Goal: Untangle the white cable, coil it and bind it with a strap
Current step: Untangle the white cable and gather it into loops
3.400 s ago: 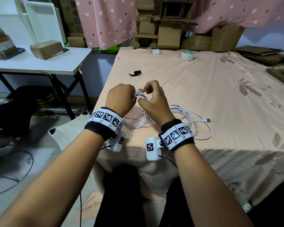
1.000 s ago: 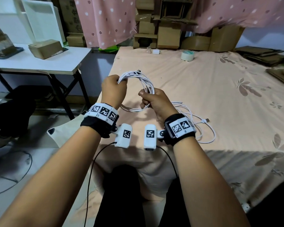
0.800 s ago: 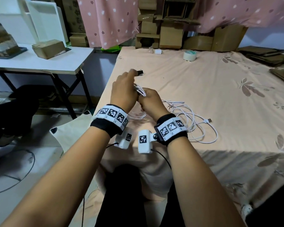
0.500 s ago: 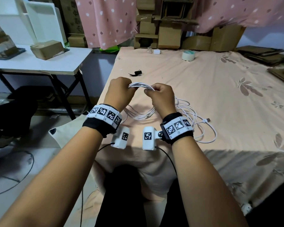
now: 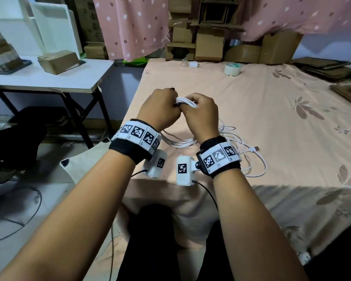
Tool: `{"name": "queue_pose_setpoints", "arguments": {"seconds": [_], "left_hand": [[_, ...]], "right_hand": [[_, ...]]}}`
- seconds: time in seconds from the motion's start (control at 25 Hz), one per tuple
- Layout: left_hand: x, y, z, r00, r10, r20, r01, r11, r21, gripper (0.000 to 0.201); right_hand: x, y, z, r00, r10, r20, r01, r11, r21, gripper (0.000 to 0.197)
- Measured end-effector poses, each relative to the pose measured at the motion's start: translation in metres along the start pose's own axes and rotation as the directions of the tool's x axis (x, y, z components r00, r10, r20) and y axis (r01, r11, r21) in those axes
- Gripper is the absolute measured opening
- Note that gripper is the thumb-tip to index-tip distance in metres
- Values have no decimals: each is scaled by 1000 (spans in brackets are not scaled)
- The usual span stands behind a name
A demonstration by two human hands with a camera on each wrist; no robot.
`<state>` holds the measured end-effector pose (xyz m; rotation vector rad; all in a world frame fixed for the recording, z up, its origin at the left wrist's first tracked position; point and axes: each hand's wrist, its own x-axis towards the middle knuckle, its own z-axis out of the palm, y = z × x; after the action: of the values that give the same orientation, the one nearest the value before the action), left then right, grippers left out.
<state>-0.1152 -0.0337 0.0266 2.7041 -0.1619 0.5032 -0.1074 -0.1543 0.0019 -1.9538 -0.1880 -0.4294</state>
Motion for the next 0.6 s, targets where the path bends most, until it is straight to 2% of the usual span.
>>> {"name": "queue_pose_setpoints", "arguments": {"seconds": [0.16, 0.32, 0.4, 0.44, 0.52, 0.6], "left_hand": [[-4, -5, 1, 994, -99, -52, 93, 990, -107, 32], [1, -17, -4, 957, -227, -181, 183, 956, -231, 29], [-1, -20, -1, 927, -295, -230, 230, 935, -271, 21], [-3, -18, 2, 927, -293, -234, 229, 937, -264, 18], [-10, -11, 9, 960, -169, -223, 139, 980, -144, 22], [-12, -5, 14, 987, 59, -147, -52, 997, 51, 41]], "right_hand": [[-2, 10, -11, 995, 96, 34, -97, 995, 14, 9], [-14, 26, -20, 990, 127, 64, -118, 984, -130, 15], [-12, 28, -20, 987, 146, 73, -137, 984, -117, 16], [-10, 26, -19, 988, 141, 67, -133, 986, -104, 18], [-6, 24, -15, 995, 73, 74, -61, 986, -155, 21], [-7, 21, -11, 986, -56, 155, 100, 950, -295, 23]]}}
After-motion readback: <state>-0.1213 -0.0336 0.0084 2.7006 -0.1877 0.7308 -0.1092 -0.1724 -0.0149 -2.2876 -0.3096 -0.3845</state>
